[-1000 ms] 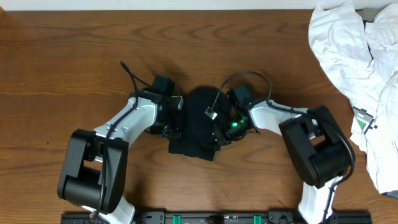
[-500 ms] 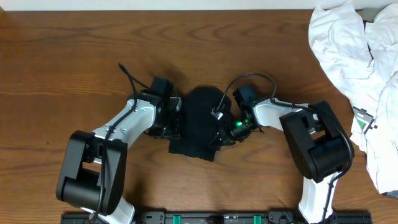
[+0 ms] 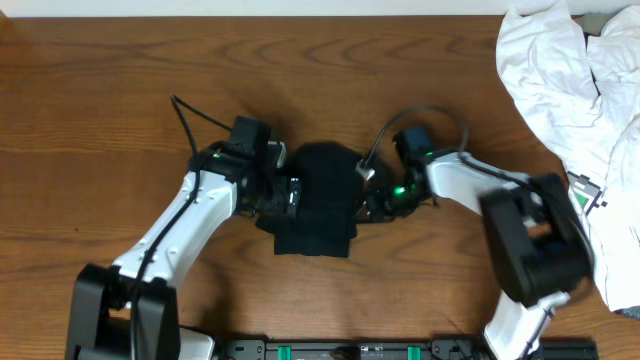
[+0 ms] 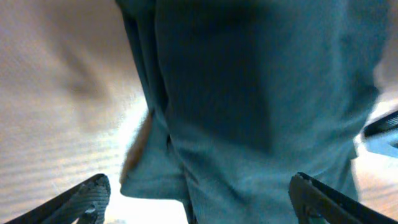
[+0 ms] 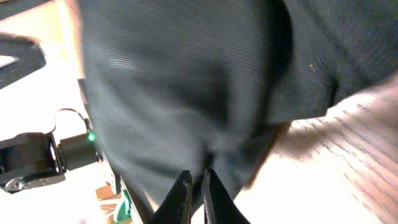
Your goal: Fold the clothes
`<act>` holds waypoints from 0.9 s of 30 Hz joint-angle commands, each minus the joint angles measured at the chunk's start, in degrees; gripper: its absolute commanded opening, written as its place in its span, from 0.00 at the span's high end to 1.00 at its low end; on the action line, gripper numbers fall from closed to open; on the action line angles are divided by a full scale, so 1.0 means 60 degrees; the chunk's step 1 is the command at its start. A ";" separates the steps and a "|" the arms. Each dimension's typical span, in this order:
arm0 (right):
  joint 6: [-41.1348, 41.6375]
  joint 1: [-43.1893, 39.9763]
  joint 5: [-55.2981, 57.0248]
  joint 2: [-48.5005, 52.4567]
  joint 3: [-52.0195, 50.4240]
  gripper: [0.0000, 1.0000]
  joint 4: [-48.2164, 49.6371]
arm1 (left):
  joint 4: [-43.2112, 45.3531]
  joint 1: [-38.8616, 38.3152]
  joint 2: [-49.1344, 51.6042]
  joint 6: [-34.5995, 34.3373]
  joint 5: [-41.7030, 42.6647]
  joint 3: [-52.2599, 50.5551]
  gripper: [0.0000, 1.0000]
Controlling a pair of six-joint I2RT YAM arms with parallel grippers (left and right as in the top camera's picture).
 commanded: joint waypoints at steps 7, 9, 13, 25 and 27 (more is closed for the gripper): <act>-0.0605 -0.0073 0.2186 -0.3756 0.0095 0.92 -0.1326 | 0.0616 0.0390 0.0645 -0.0007 0.0000 0.0157 0.02; -0.0605 -0.0073 0.2641 -0.4186 0.0095 0.92 -0.1756 | 0.0769 0.0510 0.0973 -0.0007 0.0219 0.0157 0.01; -0.0608 -0.0073 0.3180 -0.4473 0.0091 0.93 -0.2492 | 0.1151 0.0688 0.1778 -0.0004 0.0769 0.0157 0.01; -0.0608 -0.0073 0.3497 -0.4426 0.0066 0.96 -0.2809 | 0.1741 0.0710 0.3537 0.0554 0.4554 0.0149 0.14; -0.0608 -0.0073 0.3497 -0.4426 0.0066 0.96 -0.2809 | 0.1759 0.0714 0.3537 0.0576 0.4615 0.0149 0.28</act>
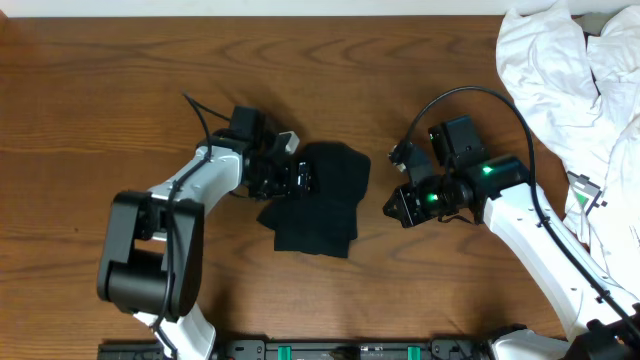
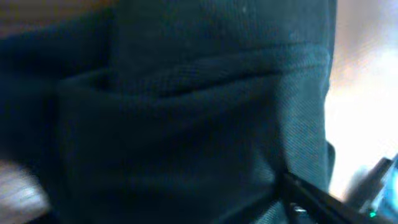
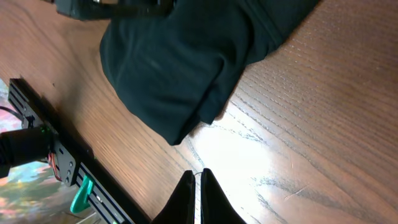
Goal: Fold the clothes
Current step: 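Carry the folded black bundle leftward with the left gripper to the table's left edge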
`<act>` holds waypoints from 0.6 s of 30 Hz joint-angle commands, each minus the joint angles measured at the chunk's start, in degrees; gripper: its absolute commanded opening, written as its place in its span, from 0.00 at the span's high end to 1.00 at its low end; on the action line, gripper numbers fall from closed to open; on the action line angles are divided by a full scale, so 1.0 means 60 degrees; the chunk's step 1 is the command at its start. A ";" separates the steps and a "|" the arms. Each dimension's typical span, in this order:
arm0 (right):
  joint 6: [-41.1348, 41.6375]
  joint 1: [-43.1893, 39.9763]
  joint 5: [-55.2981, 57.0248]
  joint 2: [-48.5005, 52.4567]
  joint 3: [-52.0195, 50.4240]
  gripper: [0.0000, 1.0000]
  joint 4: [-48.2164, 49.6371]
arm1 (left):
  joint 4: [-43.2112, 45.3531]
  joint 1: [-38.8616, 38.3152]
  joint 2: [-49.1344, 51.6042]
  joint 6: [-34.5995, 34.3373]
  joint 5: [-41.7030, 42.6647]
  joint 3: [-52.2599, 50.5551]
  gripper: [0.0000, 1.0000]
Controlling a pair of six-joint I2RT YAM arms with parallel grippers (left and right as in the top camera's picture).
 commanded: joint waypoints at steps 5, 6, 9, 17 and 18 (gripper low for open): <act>-0.0149 -0.0022 0.0146 -0.0004 0.0040 0.96 -0.0015 | -0.0051 -0.0007 0.0503 0.0280 0.0579 -0.0328 0.82; -0.0149 -0.0022 0.0186 -0.0004 0.0040 0.96 -0.0029 | -0.0051 0.0029 0.0477 0.0284 0.0546 -0.0321 0.89; -0.0149 -0.0022 0.0291 -0.0004 0.0040 0.96 -0.0106 | -0.0055 0.0288 0.0280 0.0280 0.0022 -0.0317 0.94; -0.0149 -0.0022 0.0353 -0.0004 0.0040 0.96 -0.0168 | 0.0025 0.2320 -0.1035 -0.0426 -0.2273 -0.0007 0.94; -0.0149 -0.0022 0.0353 -0.0004 0.0040 0.96 -0.0168 | 0.0095 0.2765 -0.1198 -0.0503 -0.2382 0.0069 0.94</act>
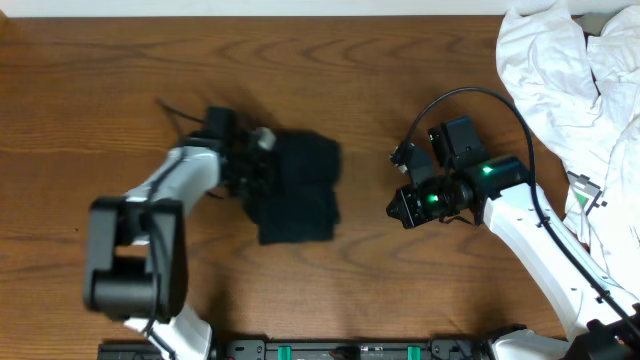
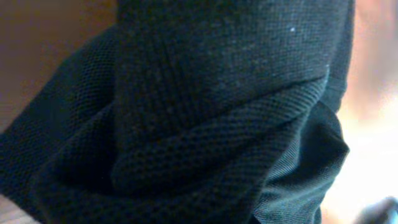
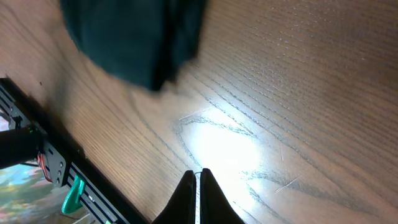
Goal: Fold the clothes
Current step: 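Carry the folded black bundle leftward with the left gripper to the table's left edge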
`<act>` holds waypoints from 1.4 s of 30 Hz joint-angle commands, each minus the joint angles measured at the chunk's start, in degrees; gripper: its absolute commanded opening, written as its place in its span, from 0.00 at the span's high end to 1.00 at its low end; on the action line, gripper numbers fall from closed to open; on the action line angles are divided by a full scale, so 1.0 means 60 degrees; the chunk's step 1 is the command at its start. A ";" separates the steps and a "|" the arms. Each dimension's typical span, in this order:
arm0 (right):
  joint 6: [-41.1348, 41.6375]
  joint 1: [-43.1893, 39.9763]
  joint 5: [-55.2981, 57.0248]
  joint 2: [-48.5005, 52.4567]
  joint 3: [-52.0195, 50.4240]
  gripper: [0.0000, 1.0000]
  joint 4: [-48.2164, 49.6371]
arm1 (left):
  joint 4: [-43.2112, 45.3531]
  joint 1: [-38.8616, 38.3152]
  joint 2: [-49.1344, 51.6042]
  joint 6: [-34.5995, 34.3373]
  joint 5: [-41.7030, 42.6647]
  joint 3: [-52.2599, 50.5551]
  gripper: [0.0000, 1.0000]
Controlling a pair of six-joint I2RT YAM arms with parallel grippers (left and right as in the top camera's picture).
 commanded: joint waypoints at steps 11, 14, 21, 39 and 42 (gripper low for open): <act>-0.0149 -0.0022 0.0051 -0.0004 0.0040 0.96 -0.0215 | 0.2065 0.5125 -0.0809 -0.2404 -0.1566 0.0291 0.94; -0.0149 -0.0022 0.0055 -0.0004 0.0040 0.96 -0.0208 | 0.2200 0.5767 -0.0801 -0.2590 -0.1953 0.0291 0.94; -0.0149 -0.0022 0.0055 -0.0004 0.0040 0.96 -0.0208 | 0.2124 0.6754 -0.0772 -0.3089 -0.2503 0.0280 0.93; -0.0149 -0.0022 0.0058 0.0007 -0.0113 0.96 -0.0211 | 0.0098 0.7016 -0.1381 -0.4459 -0.0834 0.0284 0.02; -0.0149 -0.0022 0.0055 0.0007 -0.0313 0.96 -0.0138 | -0.0776 0.7093 -0.1719 -0.4714 -0.1348 0.0284 0.02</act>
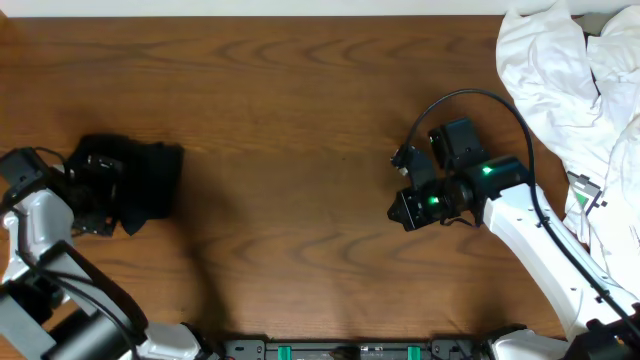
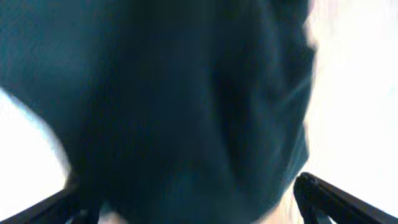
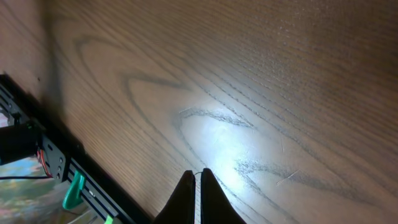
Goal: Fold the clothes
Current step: 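Carry the folded black bundle leftward with the left gripper to the table's left edge, then lower the bundle at the left edge and open the left gripper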
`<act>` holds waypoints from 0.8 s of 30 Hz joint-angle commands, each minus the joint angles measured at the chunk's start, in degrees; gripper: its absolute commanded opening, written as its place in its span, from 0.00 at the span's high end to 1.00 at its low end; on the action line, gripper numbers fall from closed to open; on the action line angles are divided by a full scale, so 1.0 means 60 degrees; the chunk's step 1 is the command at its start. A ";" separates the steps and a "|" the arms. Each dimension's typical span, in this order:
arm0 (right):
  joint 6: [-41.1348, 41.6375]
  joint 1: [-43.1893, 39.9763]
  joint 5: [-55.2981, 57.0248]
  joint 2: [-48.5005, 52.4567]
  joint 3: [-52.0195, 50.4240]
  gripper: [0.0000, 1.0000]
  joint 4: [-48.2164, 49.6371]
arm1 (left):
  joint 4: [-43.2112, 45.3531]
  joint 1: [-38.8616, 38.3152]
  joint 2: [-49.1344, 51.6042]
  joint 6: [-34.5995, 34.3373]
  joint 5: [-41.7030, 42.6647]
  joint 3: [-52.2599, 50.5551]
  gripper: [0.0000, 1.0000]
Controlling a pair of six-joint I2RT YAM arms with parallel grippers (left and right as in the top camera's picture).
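The folded black garment lies at the table's far left. My left gripper is at its left side, dark against the dark cloth. The left wrist view is blurred: the black garment fills it, and my left gripper is open, its fingers wide apart at the bottom corners with cloth between them. My right gripper hovers right of centre over bare wood. In its wrist view the right gripper is shut with nothing in it.
A heap of white clothes covers the table's back right corner and right edge. A black rail with green clips runs along the table's front edge.
The black garment was left of centre with my left gripper at it; now both are at the far left of the table. The left fingers now show wide apart. The right arm has not moved.
Both grippers were at the folded black garment in the middle, left open, right shut at its right edge. Then the right gripper stood clear to the right. The left stayed with the garment, which lay further left at each later moment and is now at the far left.
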 commanded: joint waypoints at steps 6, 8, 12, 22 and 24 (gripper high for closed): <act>-0.0135 -0.0022 0.0018 0.0011 -0.0962 0.96 0.0495 | -0.0703 0.0138 -0.0736 -0.0335 -0.0630 0.0178 0.02; -0.0135 -0.0022 -0.0018 0.0011 -0.1169 0.96 0.0601 | -0.0878 0.0138 -0.0783 -0.0324 -0.0288 0.0178 0.02; -0.0073 -0.0022 -0.0011 0.0011 -0.1370 0.95 0.0776 | -0.0783 0.0138 -0.0933 0.0310 0.0703 0.0178 0.02; 0.0076 -0.0022 -0.0011 0.0011 -0.1370 0.95 0.0962 | 0.0834 -0.0481 -0.1446 0.1876 0.1963 0.0178 0.38; 0.0084 -0.0022 -0.0011 0.0011 -0.1370 0.95 0.0962 | 0.1086 -0.0736 -0.1413 0.2073 0.1916 0.0175 0.52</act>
